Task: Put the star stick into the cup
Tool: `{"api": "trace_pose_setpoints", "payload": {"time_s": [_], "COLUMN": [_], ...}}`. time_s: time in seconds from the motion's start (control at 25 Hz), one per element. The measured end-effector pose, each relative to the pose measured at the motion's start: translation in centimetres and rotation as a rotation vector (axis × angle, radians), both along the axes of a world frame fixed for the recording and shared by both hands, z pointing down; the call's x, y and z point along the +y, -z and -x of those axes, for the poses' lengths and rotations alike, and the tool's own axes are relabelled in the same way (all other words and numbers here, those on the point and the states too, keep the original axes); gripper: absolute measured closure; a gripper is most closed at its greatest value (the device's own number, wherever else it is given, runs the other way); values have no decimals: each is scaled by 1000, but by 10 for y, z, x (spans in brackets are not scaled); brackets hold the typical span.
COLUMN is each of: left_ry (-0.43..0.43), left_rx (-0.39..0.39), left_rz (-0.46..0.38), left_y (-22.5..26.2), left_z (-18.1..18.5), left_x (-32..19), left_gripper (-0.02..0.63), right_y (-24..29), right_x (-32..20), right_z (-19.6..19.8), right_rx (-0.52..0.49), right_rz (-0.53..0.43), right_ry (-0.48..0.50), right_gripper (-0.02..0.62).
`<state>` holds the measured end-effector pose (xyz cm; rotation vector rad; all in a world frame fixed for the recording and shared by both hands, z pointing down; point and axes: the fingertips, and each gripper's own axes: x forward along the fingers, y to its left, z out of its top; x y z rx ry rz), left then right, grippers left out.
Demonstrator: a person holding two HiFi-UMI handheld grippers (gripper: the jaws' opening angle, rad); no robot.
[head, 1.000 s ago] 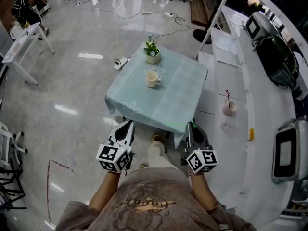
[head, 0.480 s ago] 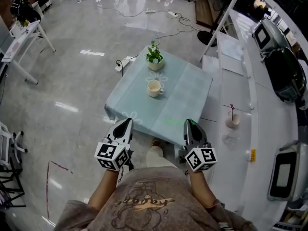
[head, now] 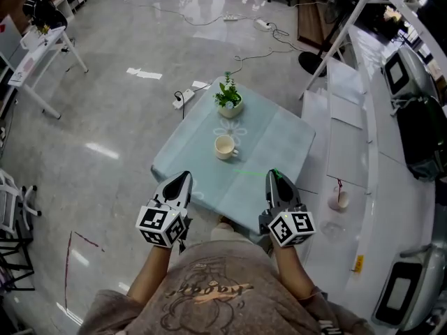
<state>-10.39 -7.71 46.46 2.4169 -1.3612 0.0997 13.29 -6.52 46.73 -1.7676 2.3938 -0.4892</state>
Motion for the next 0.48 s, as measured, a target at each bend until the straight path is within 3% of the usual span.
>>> {"api": "trace_pose_setpoints", "payload": {"time_s": [0.48], "left_ry": [72], "left_rx": [-21], "left_rz": [21], "left_y": [-11], "left_z": [-24], "left_x": [-53], "left_gripper": [586], "right_y": [-6], "right_x": [-67], "right_z": [-27], "right_rx": [-40], "right_rz": [-5], "right_ry": [60], "right_gripper": [575]}}
